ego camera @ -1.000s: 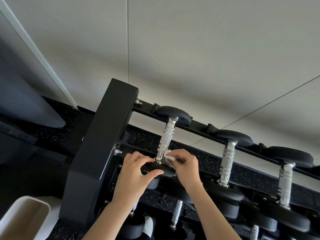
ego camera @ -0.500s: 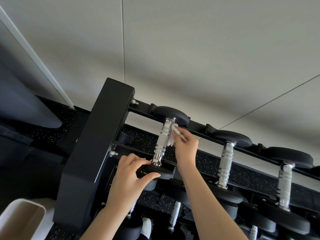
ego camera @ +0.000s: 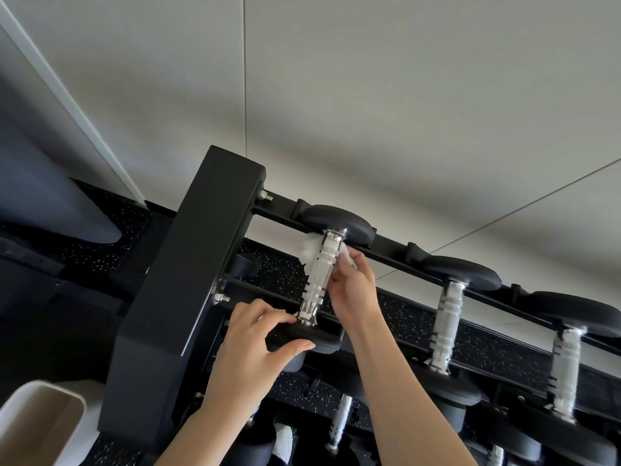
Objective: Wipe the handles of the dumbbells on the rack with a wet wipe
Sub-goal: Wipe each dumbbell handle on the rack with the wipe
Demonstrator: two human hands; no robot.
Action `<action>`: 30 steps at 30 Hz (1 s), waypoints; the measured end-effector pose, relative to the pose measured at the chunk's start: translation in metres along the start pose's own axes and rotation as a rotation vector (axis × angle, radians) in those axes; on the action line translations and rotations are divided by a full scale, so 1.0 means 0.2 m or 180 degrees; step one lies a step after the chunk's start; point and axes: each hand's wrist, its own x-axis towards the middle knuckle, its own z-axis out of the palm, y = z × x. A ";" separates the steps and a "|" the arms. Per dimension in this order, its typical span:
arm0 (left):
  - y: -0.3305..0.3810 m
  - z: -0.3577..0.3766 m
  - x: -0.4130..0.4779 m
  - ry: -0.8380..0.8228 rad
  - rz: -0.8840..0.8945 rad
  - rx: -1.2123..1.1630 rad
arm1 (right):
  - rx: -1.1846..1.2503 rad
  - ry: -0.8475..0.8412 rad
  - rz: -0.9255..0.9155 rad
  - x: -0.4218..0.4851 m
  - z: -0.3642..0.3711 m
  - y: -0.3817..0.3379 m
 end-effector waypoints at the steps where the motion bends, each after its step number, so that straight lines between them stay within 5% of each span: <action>1: 0.00 0.00 0.00 -0.0008 0.0009 0.0009 | -0.0109 -0.0038 0.0027 0.00 0.00 0.01; 16: 0.00 -0.01 0.00 -0.0045 0.0002 -0.0007 | -0.1621 -0.0441 0.0321 -0.19 -0.12 0.04; 30: -0.01 -0.01 0.00 -0.0103 -0.0121 -0.0378 | -0.3276 -0.0644 -0.1011 -0.30 -0.11 0.00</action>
